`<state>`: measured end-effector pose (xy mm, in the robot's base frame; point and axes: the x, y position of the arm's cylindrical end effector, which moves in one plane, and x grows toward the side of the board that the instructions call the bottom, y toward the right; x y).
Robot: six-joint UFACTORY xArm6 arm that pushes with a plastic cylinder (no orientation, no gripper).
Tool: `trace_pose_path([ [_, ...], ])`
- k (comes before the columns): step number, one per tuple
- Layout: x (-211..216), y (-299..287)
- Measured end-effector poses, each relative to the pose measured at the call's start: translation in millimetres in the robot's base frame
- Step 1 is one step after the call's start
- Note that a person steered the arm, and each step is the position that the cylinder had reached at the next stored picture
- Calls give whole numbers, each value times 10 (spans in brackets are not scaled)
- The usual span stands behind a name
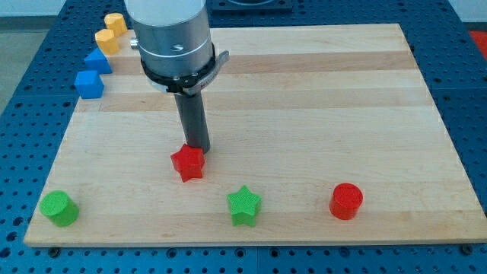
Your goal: Push red star to the top left of the green star
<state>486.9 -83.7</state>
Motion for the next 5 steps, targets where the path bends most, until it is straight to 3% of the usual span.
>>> trace_pose_path([
  [4,242,26],
  [5,197,314],
])
